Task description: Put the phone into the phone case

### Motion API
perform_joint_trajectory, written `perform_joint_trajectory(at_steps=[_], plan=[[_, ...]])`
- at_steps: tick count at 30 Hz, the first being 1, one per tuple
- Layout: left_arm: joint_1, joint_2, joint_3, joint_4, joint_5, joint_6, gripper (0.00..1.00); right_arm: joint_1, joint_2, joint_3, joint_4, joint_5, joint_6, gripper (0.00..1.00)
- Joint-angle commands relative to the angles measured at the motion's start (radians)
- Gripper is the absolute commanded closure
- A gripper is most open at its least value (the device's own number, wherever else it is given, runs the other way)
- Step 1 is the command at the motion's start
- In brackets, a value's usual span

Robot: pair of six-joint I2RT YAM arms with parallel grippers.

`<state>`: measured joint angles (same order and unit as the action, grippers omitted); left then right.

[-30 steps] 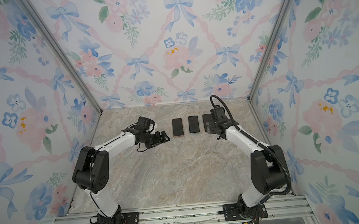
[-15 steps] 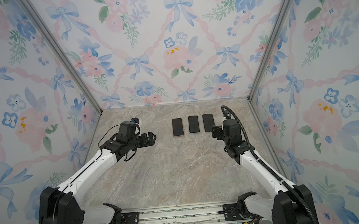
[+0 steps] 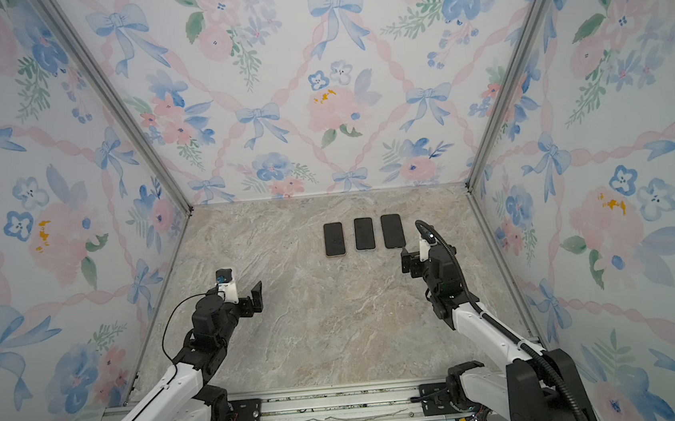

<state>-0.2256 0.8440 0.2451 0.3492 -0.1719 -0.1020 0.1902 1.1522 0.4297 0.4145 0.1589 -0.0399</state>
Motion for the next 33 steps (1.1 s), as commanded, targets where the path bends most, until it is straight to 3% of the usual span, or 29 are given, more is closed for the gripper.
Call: perform_joint_trajectory(at_steps=[1, 6, 10, 13, 16, 22, 25, 33], plan=[[0.056, 0.090, 0.014, 0.159, 0.040, 0.075, 0.02, -0.023, 0.073, -0.066, 0.246, -0.012, -0.055, 0.03], [0.122, 0.303, 0.069, 0.271, 0.065, 0.089, 0.02, -0.059, 0.234, -0.096, 0.467, 0.018, -0.036, 0.03], [0.152, 0.422, 0.127, 0.327, 0.097, 0.111, 0.02, -0.120, 0.312, -0.137, 0.607, -0.086, 0.002, 0.03], [0.180, 0.468, 0.153, 0.345, 0.103, 0.097, 0.02, -0.169, 0.336, -0.125, 0.604, -0.156, 0.036, 0.03], [0.242, 0.498, 0.136, 0.407, 0.192, 0.029, 0.02, -0.181, 0.373, -0.125, 0.645, -0.195, 0.038, 0.03], [0.292, 0.563, 0.072, 0.545, 0.328, 0.078, 0.02, -0.182, 0.381, -0.132, 0.665, -0.196, 0.038, 0.03], [0.302, 0.576, 0.054, 0.621, 0.343, 0.041, 0.02, -0.182, 0.364, -0.144, 0.668, -0.191, 0.041, 0.03], [0.266, 0.682, -0.001, 0.795, 0.338, 0.086, 0.02, -0.168, 0.365, -0.128, 0.639, -0.186, 0.029, 0.03]])
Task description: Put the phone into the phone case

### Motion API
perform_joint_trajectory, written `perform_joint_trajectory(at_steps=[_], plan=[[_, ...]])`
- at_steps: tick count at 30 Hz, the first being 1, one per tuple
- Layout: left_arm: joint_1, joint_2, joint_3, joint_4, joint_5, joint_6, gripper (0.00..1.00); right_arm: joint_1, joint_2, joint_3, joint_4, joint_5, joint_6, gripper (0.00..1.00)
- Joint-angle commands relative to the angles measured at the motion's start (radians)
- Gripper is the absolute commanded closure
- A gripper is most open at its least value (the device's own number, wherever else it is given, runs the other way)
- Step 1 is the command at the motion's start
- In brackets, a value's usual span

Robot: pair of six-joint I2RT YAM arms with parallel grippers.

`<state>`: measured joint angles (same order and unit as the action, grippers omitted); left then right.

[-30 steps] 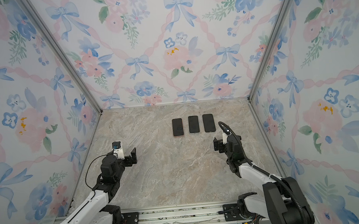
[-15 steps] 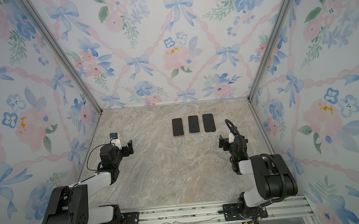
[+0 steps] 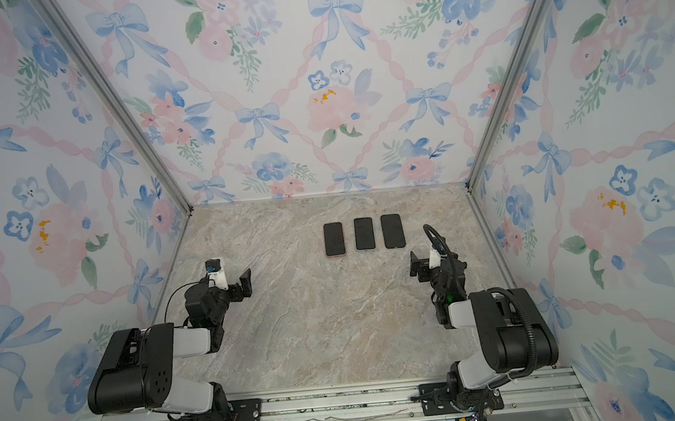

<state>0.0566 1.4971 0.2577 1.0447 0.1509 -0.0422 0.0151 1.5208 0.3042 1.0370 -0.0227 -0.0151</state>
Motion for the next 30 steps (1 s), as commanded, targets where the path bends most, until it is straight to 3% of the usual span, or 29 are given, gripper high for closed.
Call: perform_joint_trajectory(at_steps=[1, 12, 18, 23, 30], plan=[[-0.027, 0.055, -0.014, 0.129, 0.008, 0.033, 0.02, 0.011, -0.006, -0.004, 0.015, 0.000, 0.001, 0.03], [-0.044, 0.061, -0.011, 0.139, -0.074, 0.022, 0.02, 0.040, 0.027, -0.024, 0.078, 0.044, -0.020, 0.03], [-0.044, 0.063, -0.011, 0.140, -0.073, 0.022, 0.02, 0.048, 0.020, 0.095, -0.162, 0.134, -0.005, 0.03], [-0.042, 0.063, -0.009, 0.139, -0.074, 0.021, 0.02, 0.024, 0.025, 0.099, -0.160, 0.093, 0.015, 0.03], [-0.042, 0.065, -0.008, 0.139, -0.098, 0.012, 0.02, 0.057, 0.025, 0.102, -0.162, 0.151, -0.006, 0.03]])
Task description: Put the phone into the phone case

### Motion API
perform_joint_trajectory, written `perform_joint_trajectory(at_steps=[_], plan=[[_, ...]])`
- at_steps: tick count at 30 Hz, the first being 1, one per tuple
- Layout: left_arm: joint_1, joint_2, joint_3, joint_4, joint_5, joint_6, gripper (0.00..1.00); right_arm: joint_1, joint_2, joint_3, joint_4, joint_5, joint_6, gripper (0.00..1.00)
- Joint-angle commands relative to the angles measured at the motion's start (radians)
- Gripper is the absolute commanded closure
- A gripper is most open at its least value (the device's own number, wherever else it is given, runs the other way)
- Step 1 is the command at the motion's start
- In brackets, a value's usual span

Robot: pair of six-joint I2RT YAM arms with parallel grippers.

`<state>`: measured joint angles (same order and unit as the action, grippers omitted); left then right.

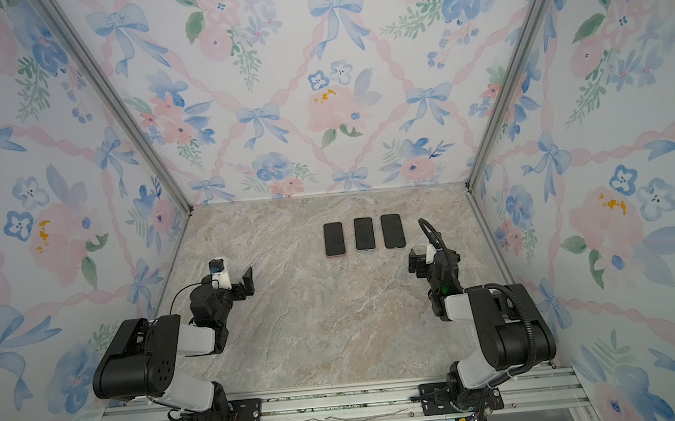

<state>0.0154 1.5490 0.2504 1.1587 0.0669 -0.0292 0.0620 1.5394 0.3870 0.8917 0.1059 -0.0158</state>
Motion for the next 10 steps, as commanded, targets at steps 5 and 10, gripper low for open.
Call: perform_joint_trajectory(at_steps=[5, 10], plan=[[-0.001, 0.014, -0.001, 0.024, -0.013, 0.000, 0.02, 0.010, 0.013, 0.040, -0.051, 0.015, -0.010, 0.03], [-0.001, 0.008, -0.003, 0.025, -0.043, -0.013, 0.02, 0.002, 0.007, 0.026, -0.028, 0.005, -0.002, 0.03]])
